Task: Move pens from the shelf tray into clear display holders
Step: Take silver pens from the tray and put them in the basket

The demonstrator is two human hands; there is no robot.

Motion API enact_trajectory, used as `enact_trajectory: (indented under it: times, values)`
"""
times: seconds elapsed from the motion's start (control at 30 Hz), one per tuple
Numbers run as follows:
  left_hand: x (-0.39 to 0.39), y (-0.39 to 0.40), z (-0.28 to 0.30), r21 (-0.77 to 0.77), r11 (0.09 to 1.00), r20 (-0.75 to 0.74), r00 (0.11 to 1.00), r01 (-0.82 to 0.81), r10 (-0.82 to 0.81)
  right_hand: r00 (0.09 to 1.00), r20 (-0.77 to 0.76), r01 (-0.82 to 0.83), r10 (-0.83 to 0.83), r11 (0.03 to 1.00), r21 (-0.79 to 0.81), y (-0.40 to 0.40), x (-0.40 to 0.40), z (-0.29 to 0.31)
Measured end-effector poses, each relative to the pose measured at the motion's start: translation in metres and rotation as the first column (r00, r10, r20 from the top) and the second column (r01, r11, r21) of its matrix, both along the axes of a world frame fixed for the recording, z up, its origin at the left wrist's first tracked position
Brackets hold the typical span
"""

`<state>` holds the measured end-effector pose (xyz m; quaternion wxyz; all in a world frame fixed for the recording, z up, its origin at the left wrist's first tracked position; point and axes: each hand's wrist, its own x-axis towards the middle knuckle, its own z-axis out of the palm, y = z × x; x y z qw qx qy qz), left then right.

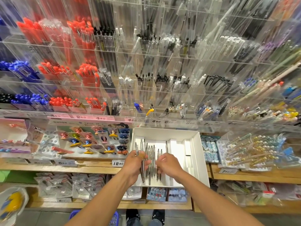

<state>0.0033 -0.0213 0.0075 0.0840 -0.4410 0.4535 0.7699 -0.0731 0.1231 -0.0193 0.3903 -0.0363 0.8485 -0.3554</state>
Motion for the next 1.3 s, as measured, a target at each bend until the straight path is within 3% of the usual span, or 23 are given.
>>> enact_trajectory:
  times: [0.07,0.13,0.33,0.53,0.7,0.8,0.93,1.07,1.17,1.3]
  values:
    - [0.0,-0.001,-0.001,0.032,0.999,-0.009,1.0,-0.012,0.012,0.99,-0.1,-0.067,0.098,0.959,0.274,0.0,-0.006,-0.017]
    - [0.0,0.0,-0.001,0.034,0.999,-0.003,1.0,-0.011,0.011,0.978,-0.086,-0.136,0.189,0.895,0.424,-0.005,-0.007,-0.031]
    - [0.0,-0.002,-0.003,0.089,0.995,0.014,0.999,-0.048,0.047,0.978,-0.069,-0.133,0.198,0.841,0.524,-0.018,0.002,-0.062]
    - [-0.002,-0.003,-0.006,0.102,0.993,0.011,0.998,-0.062,0.061,0.986,-0.092,-0.087,0.138,0.904,0.42,-0.019,-0.005,-0.051]
    - [-0.004,-0.001,-0.007,0.077,0.995,0.019,0.998,-0.058,0.056,0.993,-0.046,0.107,-0.105,0.994,0.025,-0.013,-0.003,-0.015]
    - [-0.005,0.001,-0.004,0.087,0.994,0.001,0.998,-0.059,0.059,0.997,0.01,0.083,-0.083,0.983,-0.163,-0.011,0.007,0.01]
    - [-0.006,0.001,-0.001,0.102,0.993,-0.033,0.998,-0.052,0.055,1.0,-0.008,-0.02,0.019,0.964,-0.265,-0.015,0.023,0.03]
    - [-0.006,0.002,-0.002,0.045,0.998,-0.007,0.999,-0.035,0.036,0.997,0.039,-0.049,0.065,0.947,-0.317,-0.015,0.028,0.029]
    - [-0.004,0.0,-0.005,0.013,0.999,0.024,0.999,-0.038,0.038,0.993,0.12,0.032,0.004,0.955,-0.294,-0.011,0.015,0.015]
    - [-0.002,-0.002,-0.007,0.026,0.999,0.011,0.999,-0.03,0.03,0.998,0.01,0.063,-0.064,0.994,0.087,-0.007,-0.005,-0.024]
